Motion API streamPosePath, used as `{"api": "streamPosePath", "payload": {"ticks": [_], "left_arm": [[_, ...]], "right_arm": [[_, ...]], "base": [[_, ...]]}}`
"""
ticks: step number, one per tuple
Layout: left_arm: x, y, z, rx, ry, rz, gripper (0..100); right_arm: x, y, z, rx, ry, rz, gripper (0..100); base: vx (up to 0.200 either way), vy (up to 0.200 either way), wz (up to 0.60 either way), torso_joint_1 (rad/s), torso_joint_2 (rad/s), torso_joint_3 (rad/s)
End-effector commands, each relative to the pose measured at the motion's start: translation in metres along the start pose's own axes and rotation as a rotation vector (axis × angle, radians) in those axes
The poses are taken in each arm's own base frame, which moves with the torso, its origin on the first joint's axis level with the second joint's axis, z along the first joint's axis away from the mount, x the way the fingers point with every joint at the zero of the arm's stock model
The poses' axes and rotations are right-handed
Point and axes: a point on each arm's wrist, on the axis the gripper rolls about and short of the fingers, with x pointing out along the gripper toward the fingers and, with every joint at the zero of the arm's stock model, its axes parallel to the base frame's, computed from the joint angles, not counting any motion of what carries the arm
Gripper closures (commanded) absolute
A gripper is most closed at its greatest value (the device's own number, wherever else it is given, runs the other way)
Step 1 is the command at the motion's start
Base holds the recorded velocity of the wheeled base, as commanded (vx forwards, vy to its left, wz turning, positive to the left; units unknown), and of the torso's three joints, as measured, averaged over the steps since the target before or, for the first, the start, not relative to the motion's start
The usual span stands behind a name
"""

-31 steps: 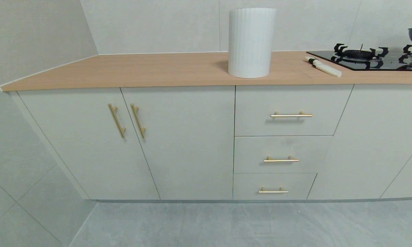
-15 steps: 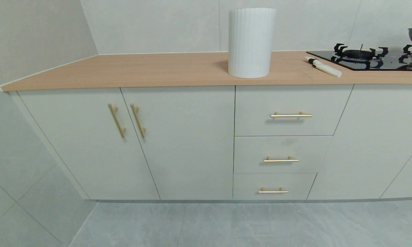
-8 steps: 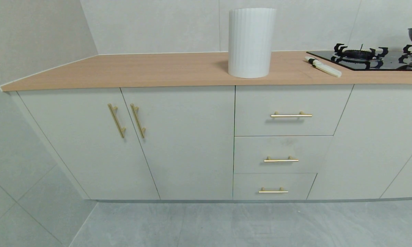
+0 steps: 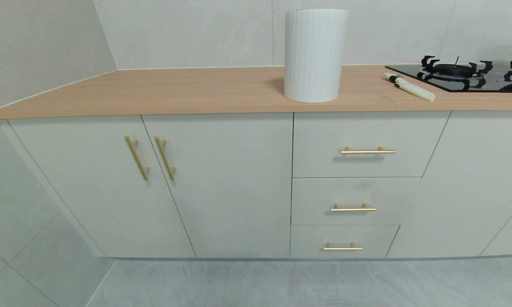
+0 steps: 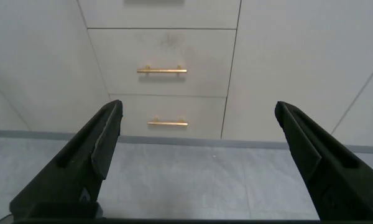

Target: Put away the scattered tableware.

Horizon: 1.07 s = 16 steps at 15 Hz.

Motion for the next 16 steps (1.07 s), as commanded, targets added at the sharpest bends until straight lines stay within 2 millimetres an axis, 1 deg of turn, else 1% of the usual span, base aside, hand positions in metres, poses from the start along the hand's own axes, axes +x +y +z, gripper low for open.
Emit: {"api": "streamPosePath", "payload": {"ticks": [1, 14, 16], "left_arm": [[0.0000, 0.0000, 0.0000, 0.000, 0.000, 0.001, 0], [0.0000, 0.0000, 0.0000, 0.000, 0.000, 0.001, 0], [0.0000, 0.0000, 0.0000, -0.001, 0.000, 0.001, 0]], "right_arm": [[0.0001, 0.0000, 0.0001, -0.001, 0.001, 0.001, 0], [0.0001, 0.0000, 0.0001, 0.002, 0.001, -0.001, 0], [0.0001, -0.0001, 0.0001, 0.001, 0.001, -0.002, 0]], "base": [[0.200, 0.000, 0.00, 0.002, -0.01, -0.002], [0.200, 0.000, 0.00, 0.001, 0.00, 0.003], [0.000, 0.000, 0.00, 0.000, 0.00, 0.000]]}}
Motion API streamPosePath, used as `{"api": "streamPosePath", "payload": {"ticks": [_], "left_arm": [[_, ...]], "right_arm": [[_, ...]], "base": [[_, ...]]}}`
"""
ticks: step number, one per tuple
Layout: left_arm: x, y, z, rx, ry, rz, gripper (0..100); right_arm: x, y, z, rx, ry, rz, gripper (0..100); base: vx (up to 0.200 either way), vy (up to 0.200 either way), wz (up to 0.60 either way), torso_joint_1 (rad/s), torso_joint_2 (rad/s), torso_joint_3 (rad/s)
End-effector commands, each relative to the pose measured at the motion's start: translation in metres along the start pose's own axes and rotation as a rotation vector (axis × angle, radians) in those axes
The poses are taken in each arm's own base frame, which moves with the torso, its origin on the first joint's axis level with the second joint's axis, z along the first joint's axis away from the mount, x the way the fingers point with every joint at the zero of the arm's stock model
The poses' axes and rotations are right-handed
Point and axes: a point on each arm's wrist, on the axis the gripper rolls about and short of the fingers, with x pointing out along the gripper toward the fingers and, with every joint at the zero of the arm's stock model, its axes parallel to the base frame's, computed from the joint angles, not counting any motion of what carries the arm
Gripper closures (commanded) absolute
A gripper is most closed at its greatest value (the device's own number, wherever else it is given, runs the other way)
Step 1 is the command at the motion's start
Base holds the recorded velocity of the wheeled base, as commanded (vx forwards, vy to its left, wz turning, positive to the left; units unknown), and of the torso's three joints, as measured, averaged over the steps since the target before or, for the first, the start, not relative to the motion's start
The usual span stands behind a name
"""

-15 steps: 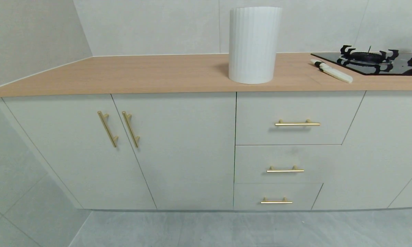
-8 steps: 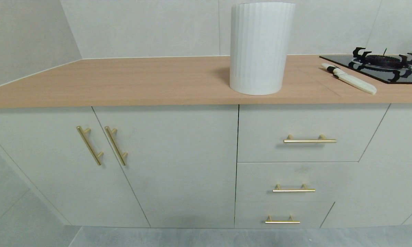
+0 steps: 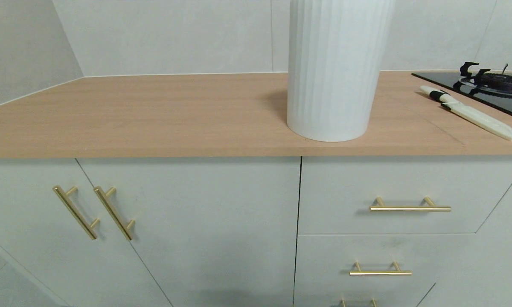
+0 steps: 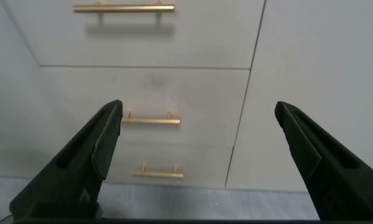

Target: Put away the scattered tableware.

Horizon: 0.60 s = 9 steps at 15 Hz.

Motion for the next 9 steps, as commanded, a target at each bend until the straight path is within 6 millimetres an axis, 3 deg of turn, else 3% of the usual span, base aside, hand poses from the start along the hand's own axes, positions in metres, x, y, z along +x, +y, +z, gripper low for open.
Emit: {"api": "streamPosePath", "payload": {"ticks": [1, 9], "left_arm": [[0.0000, 0.0000, 0.0000, -0.001, 0.000, -0.001, 0], [0.0000, 0.0000, 0.0000, -0.001, 0.000, 0.001, 0]], "right_arm": [[0.0001, 0.0000, 0.0001, -0.001, 0.001, 0.001, 0], [0.0001, 0.0000, 0.0001, -0.004, 0.001, 0.001, 0]], "base": [[0.000, 0.000, 0.00, 0.000, 0.00, 0.000], [0.000, 0.000, -0.07, 0.000, 0.00, 0.001]]}}
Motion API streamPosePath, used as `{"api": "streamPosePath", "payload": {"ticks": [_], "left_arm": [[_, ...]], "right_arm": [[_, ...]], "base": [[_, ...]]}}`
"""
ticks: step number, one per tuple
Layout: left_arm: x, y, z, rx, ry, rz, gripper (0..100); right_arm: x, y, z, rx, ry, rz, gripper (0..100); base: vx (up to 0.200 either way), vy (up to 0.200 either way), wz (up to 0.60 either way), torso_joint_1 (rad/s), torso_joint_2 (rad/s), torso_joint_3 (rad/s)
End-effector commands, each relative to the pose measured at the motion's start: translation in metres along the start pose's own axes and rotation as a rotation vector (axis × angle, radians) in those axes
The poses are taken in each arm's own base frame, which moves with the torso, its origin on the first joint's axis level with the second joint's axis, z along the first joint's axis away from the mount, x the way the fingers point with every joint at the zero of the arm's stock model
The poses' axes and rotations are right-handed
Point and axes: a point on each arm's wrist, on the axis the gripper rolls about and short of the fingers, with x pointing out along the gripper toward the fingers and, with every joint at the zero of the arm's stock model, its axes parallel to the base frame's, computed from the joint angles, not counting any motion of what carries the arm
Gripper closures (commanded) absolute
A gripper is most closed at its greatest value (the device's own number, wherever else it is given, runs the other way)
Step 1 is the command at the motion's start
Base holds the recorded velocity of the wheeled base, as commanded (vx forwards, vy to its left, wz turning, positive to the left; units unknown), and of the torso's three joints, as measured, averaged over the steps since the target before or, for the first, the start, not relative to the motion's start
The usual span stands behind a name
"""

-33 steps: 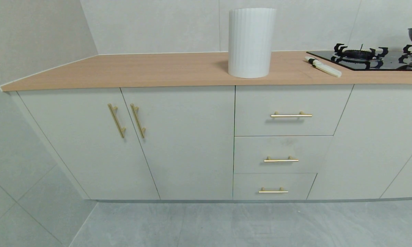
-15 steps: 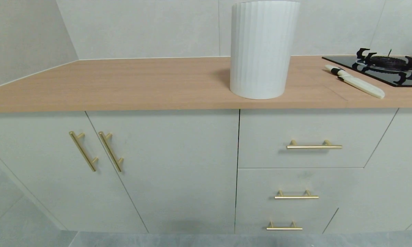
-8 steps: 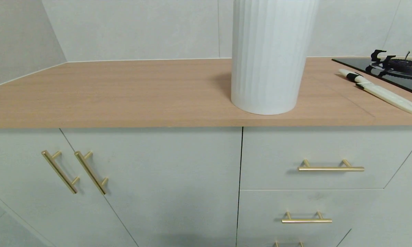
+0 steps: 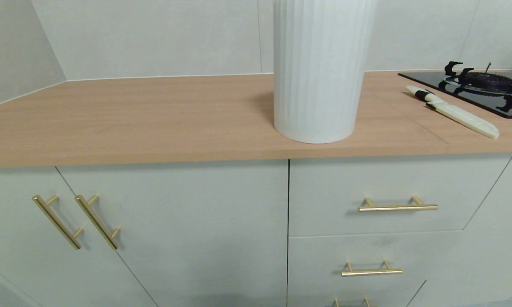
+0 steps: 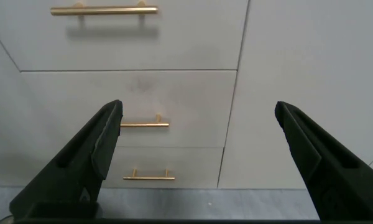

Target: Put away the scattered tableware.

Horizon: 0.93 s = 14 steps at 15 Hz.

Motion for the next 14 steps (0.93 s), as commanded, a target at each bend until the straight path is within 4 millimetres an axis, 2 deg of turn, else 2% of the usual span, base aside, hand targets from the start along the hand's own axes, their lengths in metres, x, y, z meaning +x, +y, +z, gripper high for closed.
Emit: {"api": "streamPosePath", "payload": {"ticks": [1, 7, 14], "left_arm": [[0.0000, 0.0000, 0.0000, 0.000, 0.000, 0.000, 0], [0.0000, 0.0000, 0.0000, 0.000, 0.000, 0.000, 0], [0.0000, 0.0000, 0.0000, -0.002, 0.000, 0.000, 0]], "right_arm": [[0.0001, 0.0000, 0.0001, -0.001, 0.000, 0.001, 0], [0.0001, 0.0000, 0.0001, -0.001, 0.000, 0.001, 0], [0.0001, 0.0000, 0.0001, -0.001, 0.000, 0.001, 0]], "base": [[0.000, 0.000, 0.00, 0.000, 0.00, 0.000], [0.000, 0.000, 0.00, 0.000, 0.00, 0.000], [0.000, -0.200, 0.00, 0.000, 0.00, 0.006]]}}
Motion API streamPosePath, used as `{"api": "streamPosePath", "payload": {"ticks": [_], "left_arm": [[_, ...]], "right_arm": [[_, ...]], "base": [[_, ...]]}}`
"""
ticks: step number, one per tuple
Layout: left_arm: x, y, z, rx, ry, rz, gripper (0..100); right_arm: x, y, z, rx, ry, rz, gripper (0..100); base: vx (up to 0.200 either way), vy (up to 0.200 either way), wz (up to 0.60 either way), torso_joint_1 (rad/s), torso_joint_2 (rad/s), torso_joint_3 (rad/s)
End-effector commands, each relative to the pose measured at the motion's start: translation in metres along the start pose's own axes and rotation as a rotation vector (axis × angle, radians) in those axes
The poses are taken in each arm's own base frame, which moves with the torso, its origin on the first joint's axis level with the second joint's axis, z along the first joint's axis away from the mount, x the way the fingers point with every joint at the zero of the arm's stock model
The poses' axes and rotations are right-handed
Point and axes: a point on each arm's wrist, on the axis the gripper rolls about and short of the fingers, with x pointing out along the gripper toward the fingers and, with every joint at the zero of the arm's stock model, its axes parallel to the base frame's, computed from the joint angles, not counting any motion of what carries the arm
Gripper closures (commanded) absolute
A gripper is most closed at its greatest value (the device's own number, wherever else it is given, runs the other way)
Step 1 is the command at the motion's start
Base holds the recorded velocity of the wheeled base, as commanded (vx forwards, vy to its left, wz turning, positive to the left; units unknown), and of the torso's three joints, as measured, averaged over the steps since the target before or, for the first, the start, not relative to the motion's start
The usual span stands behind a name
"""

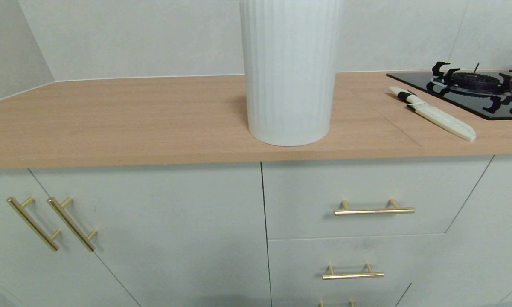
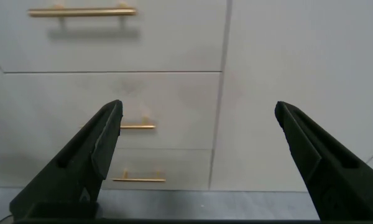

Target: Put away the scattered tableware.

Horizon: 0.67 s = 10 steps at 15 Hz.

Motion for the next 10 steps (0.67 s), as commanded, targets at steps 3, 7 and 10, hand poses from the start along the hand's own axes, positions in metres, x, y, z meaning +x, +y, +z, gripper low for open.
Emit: {"api": "streamPosePath", "payload": {"ticks": [3, 7, 10], "left_arm": [[0.0000, 0.0000, 0.0000, -0.001, 0.000, 0.001, 0], [0.0000, 0.0000, 0.0000, -0.001, 0.000, 0.001, 0], [0.0000, 0.0000, 0.0000, -0.001, 0.000, 0.001, 0]], "right_arm": [[0.0001, 0.0000, 0.0001, -0.002, 0.000, 0.001, 0], [0.0001, 0.0000, 0.0001, -0.002, 0.000, 0.001, 0], [0.0001, 0.0000, 0.0001, -0.002, 0.000, 0.001, 0]], "base": [[0.000, 0.000, 0.00, 0.000, 0.00, 0.000], [0.000, 0.000, 0.00, 0.000, 0.00, 0.000], [0.000, 0.000, 0.00, 0.000, 0.00, 0.000]]}}
